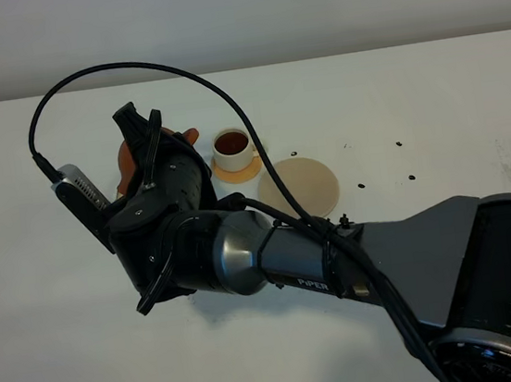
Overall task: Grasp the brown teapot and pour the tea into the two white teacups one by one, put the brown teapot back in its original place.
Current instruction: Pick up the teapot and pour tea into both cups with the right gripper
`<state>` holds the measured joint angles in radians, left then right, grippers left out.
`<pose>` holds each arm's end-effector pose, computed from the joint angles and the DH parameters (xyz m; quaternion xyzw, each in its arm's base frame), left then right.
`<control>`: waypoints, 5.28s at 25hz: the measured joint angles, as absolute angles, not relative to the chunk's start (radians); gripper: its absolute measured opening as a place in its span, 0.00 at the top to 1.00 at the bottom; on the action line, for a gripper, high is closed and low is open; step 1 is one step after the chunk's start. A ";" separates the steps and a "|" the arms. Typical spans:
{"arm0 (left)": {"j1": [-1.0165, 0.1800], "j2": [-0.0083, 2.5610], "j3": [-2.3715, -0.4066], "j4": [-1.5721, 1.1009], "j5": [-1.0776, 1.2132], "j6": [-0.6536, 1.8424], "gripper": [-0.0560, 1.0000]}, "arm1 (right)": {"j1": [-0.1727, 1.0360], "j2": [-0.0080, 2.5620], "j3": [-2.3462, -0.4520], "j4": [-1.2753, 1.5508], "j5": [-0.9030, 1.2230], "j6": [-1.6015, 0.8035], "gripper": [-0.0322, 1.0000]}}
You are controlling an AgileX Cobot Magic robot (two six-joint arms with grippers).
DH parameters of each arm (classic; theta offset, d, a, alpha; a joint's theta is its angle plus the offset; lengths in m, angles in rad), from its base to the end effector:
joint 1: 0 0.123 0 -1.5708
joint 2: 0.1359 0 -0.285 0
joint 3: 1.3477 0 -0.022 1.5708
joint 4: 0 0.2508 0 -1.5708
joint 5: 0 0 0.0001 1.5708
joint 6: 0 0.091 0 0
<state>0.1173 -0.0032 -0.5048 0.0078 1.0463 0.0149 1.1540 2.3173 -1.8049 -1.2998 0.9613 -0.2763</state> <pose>-0.0053 0.0000 0.2798 -0.0435 0.8462 0.0390 0.5296 0.2669 0.4251 0.1810 -0.7458 0.4023 -0.4450 0.2898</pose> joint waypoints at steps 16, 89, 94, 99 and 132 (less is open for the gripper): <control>0.117 -0.003 -0.505 0.008 1.046 0.015 0.48 | 1.153 2.317 -1.805 -1.328 0.961 -0.306 0.88; 0.117 -0.003 -0.505 0.008 1.046 0.015 0.48 | 1.153 2.349 -1.805 -1.371 0.944 -0.407 0.88; 0.117 -0.003 -0.505 0.008 1.046 0.015 0.48 | 1.153 2.349 -1.805 -1.378 0.944 -0.407 0.88; 0.117 -0.003 -0.505 0.008 1.046 0.015 0.48 | 1.153 2.349 -1.805 -1.380 0.944 -0.407 0.88; 0.117 -0.003 -0.505 0.008 1.046 0.015 0.48 | 1.153 2.349 -1.805 -1.297 0.942 -0.383 0.88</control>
<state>0.1173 -0.0032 -0.5048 0.0078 1.0463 0.0149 1.1532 2.3494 -1.8049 -1.2970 0.9416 -0.3826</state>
